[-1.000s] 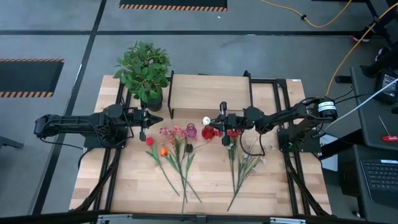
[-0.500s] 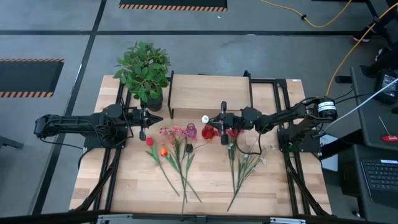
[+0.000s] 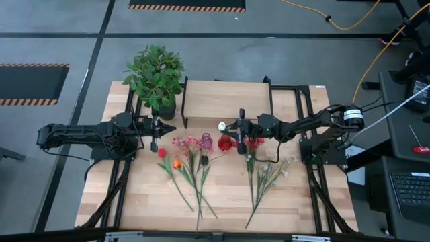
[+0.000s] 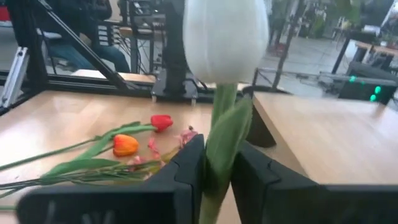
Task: Pick and place flowers into a vace then onto a shelf
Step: Put the white flower into the red vase, then put the pink flowers into the red vase
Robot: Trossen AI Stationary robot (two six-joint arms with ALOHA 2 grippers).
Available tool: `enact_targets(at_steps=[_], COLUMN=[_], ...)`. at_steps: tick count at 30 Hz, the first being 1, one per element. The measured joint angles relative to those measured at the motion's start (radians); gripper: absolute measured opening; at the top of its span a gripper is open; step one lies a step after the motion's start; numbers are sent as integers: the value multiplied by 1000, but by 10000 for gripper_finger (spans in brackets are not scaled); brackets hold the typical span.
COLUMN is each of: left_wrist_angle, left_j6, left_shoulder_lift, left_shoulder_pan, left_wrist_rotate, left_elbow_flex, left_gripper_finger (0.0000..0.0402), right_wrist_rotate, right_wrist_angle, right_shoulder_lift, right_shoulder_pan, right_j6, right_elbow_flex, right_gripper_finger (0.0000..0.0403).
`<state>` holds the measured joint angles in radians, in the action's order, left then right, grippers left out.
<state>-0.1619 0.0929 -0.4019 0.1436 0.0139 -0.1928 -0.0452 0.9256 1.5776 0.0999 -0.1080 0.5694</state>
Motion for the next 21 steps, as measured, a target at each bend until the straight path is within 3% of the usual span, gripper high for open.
enact_targets(at_steps=[15,21], left_wrist_angle=[0,1], left_j6=[0,0], left_shoulder_lift=[0,0], left_shoulder_pan=[0,0], left_wrist_rotate=[-9,-50], left_elbow_flex=[0,0], left_gripper_finger=[2,2], right_wrist_rotate=[-9,-10], right_wrist_angle=[-18,-96], right_shoulder_lift=[-6,-75], right_shoulder_pan=[9,8], right_j6=[24,6], right_elbow_flex=[0,1], right_gripper_finger=[160,187])
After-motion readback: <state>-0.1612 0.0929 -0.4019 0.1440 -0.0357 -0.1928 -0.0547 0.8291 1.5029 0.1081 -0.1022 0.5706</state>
